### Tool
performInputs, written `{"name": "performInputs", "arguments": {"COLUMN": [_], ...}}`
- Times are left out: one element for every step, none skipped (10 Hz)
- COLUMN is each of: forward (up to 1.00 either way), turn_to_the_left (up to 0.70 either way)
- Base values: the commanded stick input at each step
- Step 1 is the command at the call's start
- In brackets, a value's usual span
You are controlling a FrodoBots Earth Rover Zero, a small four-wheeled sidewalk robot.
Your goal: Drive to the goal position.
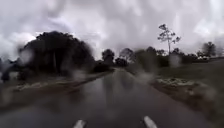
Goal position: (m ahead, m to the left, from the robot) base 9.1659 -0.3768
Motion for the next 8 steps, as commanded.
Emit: {"name": "performInputs", "arguments": {"forward": [0.7, 0.4, 0.01, 0.0, 0.0, 0.0, 0.0, 0.03], "turn_to_the_left": [0.0, 0.0, 0.0, 0.0, 0.0, 0.0, 0.0, 0.0]}}
